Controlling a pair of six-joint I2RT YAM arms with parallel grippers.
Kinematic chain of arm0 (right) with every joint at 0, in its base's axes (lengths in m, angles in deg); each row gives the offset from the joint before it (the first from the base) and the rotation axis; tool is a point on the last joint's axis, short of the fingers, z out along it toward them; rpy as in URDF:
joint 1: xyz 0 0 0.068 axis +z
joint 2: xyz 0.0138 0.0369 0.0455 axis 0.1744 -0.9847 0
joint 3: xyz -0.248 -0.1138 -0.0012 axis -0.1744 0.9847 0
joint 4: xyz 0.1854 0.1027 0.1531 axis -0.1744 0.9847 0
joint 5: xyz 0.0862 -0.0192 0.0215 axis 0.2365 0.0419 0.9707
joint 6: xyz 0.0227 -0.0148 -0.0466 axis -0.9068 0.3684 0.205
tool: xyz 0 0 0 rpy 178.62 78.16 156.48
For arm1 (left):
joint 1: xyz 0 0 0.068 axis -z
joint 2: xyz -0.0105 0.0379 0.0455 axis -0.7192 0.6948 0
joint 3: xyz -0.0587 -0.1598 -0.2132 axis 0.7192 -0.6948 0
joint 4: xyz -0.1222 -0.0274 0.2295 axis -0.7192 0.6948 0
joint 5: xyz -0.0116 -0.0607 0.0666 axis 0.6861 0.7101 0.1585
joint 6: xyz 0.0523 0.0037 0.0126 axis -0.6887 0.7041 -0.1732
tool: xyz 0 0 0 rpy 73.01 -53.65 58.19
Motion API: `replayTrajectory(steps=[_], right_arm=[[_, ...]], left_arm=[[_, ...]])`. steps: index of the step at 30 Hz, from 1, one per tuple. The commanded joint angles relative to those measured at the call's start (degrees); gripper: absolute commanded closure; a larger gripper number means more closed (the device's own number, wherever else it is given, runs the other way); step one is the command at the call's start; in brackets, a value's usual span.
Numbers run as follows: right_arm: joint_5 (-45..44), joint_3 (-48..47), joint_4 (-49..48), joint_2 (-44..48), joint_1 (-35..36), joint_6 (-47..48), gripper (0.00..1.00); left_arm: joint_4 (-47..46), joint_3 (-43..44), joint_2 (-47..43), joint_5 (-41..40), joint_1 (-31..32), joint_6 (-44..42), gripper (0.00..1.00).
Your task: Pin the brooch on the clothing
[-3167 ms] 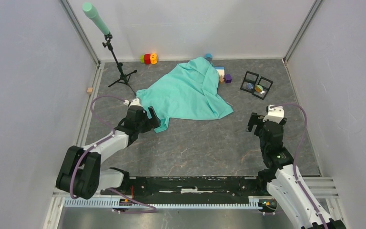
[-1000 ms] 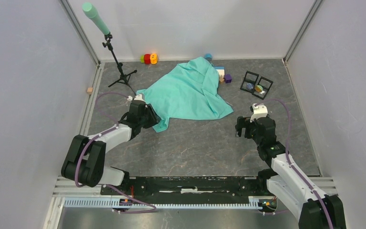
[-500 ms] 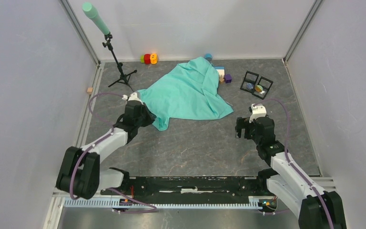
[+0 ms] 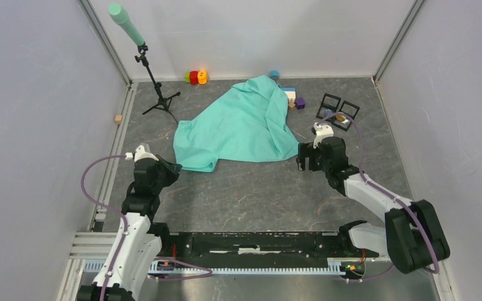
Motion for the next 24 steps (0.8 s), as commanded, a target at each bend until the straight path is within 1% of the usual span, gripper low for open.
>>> replayTrajectory(steps=[1, 3, 7, 8, 9, 11, 14, 17, 20, 21, 24], right_arm=[[-3.4, -6.7, -4.4, -6.7, 0.2, -0.1, 0.11], [-2.3, -8.3, -5.3, -9.7, 0.2, -0.6, 0.15], [0.1, -11.1, -7.1, -15.1, 0.2, -0.6, 0.23], [0.2, -12.0, -7.1, -16.1, 0.2, -0.4, 0.25], [0.2, -12.7, -7.1, -17.4, 0.2, -0.3, 0.27], [0.3, -14.0, -7.1, -19.7, 0.2, -0.1, 0.3], [2.8, -14.8, -7.6, -22.1, 0.2, -0.3, 0.34], [4.0, -14.5, -8.4, -22.8, 0.2, -0.7, 0.36], [3.7, -14.3, -8.3, -22.7, 0.2, -0.7, 0.36], [3.6, -14.3, -8.1, -22.6, 0.2, -0.6, 0.36], [3.2, -14.3, -8.1, -22.6, 0.2, -0.5, 0.37]], left_arm=[[4.5, -1.2, -4.2, -0.1, -0.5, 6.0, 0.95], [4.6, -2.1, -4.5, 0.0, -0.5, 7.2, 0.91], [4.5, -3.6, -3.8, 0.4, -0.6, 8.7, 0.77], [4.1, -4.1, -3.6, 0.8, -0.6, 8.9, 0.76], [3.7, -4.5, -3.4, 1.3, -0.7, 9.2, 0.73], [3.0, -5.5, -3.0, 2.0, -0.7, 9.7, 0.65], [3.1, -6.4, -2.7, 1.2, -0.7, 9.2, 0.45], [5.0, -6.6, -3.3, -2.6, -0.7, 7.9, 0.34], [6.3, -7.3, -4.2, -6.3, -0.7, 7.2, 0.31], [5.9, -7.6, -4.3, -6.7, -0.7, 7.0, 0.3], [3.8, -8.8, -3.4, -7.2, -0.7, 7.2, 0.29]])
